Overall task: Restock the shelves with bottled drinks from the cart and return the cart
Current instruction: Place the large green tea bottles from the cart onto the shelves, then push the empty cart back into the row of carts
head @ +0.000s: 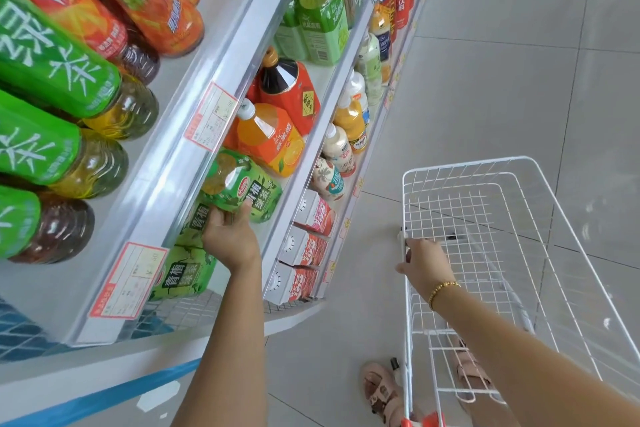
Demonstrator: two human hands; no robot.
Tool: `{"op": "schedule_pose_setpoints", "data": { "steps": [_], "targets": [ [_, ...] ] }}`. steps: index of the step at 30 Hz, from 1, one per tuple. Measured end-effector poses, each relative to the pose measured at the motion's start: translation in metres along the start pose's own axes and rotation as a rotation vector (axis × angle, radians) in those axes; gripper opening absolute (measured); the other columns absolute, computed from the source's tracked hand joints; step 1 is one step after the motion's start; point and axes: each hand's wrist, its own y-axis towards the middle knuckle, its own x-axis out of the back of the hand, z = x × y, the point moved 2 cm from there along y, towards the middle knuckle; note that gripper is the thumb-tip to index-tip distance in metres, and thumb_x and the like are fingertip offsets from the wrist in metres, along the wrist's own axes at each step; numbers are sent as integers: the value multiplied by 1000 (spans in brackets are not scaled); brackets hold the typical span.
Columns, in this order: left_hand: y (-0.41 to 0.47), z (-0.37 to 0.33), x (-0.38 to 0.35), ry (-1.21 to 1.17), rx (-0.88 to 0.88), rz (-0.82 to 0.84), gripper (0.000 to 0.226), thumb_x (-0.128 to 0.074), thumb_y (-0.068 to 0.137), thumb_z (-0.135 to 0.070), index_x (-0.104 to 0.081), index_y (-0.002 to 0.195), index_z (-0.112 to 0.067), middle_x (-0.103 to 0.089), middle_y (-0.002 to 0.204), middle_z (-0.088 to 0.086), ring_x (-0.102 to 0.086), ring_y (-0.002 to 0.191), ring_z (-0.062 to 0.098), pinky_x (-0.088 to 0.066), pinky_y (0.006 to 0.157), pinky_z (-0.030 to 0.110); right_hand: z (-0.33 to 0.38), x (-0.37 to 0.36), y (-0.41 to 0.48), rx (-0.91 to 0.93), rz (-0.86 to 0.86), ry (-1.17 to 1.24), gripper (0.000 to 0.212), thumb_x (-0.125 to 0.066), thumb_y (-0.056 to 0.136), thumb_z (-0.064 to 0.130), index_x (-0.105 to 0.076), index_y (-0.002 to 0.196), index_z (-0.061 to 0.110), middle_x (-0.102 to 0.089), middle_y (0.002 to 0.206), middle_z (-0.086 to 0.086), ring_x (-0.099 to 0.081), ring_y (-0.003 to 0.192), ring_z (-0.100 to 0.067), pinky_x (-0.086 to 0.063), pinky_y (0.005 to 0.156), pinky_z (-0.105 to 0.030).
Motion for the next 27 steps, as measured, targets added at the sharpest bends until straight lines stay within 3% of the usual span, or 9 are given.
{"op": "schedule_pose_setpoints", "data": {
  "steps": [3,6,8,12,16,20,22,24,27],
  "targets": [
    [7,-1,-9,-24,12,27,26,-74,77,-9,-69,103,-6,-69,96,-1,-68,91,15,-51,76,23,0,-2,1,-8,-10,15,25,-70,81,14,-46,77,12,-64,99,-15,-48,77,-20,-36,66,-22],
    [2,-1,-4,-9,17,84,29,-72,79,-8,-68,108,-6,-68,101,-1,-66,95,14,-52,83,25,1,-2,1,-33,-1,27,22,-70,80,9,-48,74,10,-63,98,-15,-54,79,-24,-36,65,-23],
    [-9,-4,6,71,56,136,30,-67,84,-9,-66,112,-2,-70,102,6,-67,92,17,-53,82,27,4,2,0,-51,-15,25,13,-69,79,6,-59,88,4,-63,100,-14,-59,87,-26,-39,65,-24],
    [-48,-18,28,19,161,275,18,-60,87,-7,-65,101,4,-70,75,10,-69,62,15,-60,66,28,9,2,-5,-82,-5,-64,28,-62,85,4,-60,112,4,-64,110,-12,-61,103,-26,-48,74,-27],
    [-96,-47,39,58,69,524,18,-60,90,-18,-63,79,-5,-68,65,6,-68,57,19,-58,58,29,8,14,-13,-37,38,-125,35,-57,86,9,-55,121,7,-62,120,-11,-59,108,-27,-49,82,-29],
    [-157,-53,35,145,33,921,28,-66,84,-32,-59,73,-7,-67,65,4,-67,61,20,-57,66,37,-18,40,-49,44,42,-102,38,-58,88,22,-55,125,15,-60,123,-3,-60,103,-21,-49,83,-27],
    [-193,-49,34,263,-37,1135,23,-68,79,-38,-57,74,-19,-66,69,-7,-64,67,9,-56,72,27,-44,50,-76,33,52,-122,39,-60,88,27,-54,125,17,-59,124,-3,-61,101,-18,-50,85,-28],
    [-228,-42,39,371,-62,1315,18,-71,79,-34,-55,79,-27,-62,80,-14,-59,73,0,-47,67,9,-69,56,-109,0,90,-218,42,-59,89,32,-51,128,17,-55,129,-2,-56,111,-18,-45,94,-29],
    [-272,-33,53,422,-66,1464,25,-73,79,-29,-58,97,-22,-59,93,-6,-55,74,0,-42,61,4,-106,61,-159,-56,115,-268,48,-63,86,38,-51,128,19,-54,128,-1,-54,114,-18,-42,94,-27]
  ]
}}
